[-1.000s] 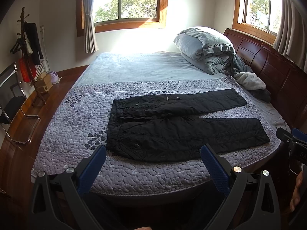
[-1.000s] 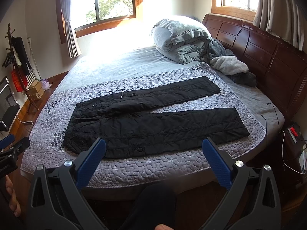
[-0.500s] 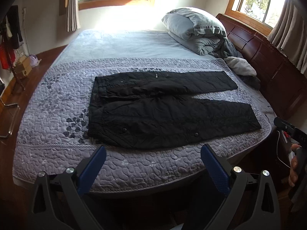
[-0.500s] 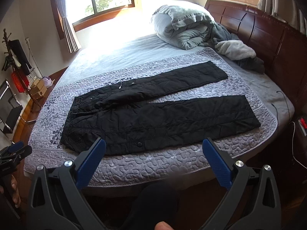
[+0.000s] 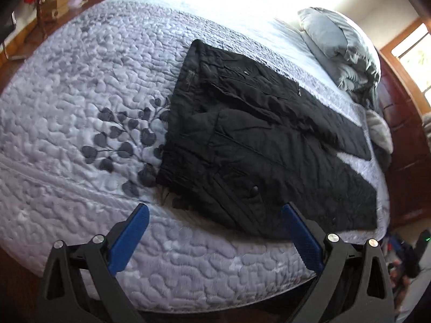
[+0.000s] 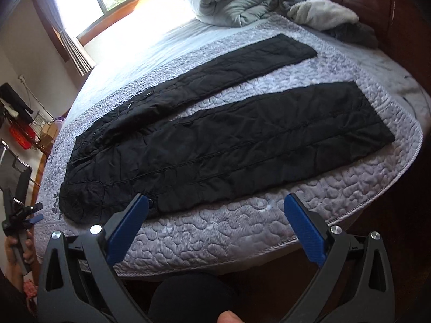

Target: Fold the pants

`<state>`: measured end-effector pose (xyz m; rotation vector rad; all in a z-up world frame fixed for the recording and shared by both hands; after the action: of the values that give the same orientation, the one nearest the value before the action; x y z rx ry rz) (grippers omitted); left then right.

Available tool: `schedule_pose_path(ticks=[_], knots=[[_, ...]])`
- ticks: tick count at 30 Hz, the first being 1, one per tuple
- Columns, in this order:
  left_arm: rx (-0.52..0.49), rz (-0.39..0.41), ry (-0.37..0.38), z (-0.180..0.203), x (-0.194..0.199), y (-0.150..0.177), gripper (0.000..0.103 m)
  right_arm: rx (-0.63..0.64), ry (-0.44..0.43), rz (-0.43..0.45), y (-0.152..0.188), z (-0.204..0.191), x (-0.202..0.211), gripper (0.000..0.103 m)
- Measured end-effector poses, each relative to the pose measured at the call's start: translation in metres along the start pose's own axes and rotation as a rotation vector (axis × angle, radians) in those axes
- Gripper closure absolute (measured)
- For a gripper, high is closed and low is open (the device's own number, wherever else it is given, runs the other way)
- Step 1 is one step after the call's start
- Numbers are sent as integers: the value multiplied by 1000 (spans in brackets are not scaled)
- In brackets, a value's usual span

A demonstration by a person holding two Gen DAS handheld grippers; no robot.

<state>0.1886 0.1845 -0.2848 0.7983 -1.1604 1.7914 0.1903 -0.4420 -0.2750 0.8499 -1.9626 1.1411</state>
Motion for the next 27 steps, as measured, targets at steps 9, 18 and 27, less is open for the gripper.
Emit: schedule_pose_path(ticks=[9, 18, 27], knots=[[218, -44, 42, -31, -61, -5, 18, -212, -26, -95, -22, 72, -38, 3], [302, -26, 8, -34, -67, 4, 59, -400, -42, -31, -55, 154, -33, 3], [263, -11, -41, -32, -70, 0, 69, -712, -101, 39, -103, 288, -22, 31]])
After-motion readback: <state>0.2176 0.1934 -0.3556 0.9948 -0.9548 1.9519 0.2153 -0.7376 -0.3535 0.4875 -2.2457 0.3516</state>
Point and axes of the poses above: each gripper's, at about its wrist camera, not at the fingertips, and x roughly against the way its jaws point, z to its right, y to its underside, the point moved 5 cm from there along -x, roughly the way its jaws point, and after that the axes turned 12 degrees about -x, right-handed, at the moved point
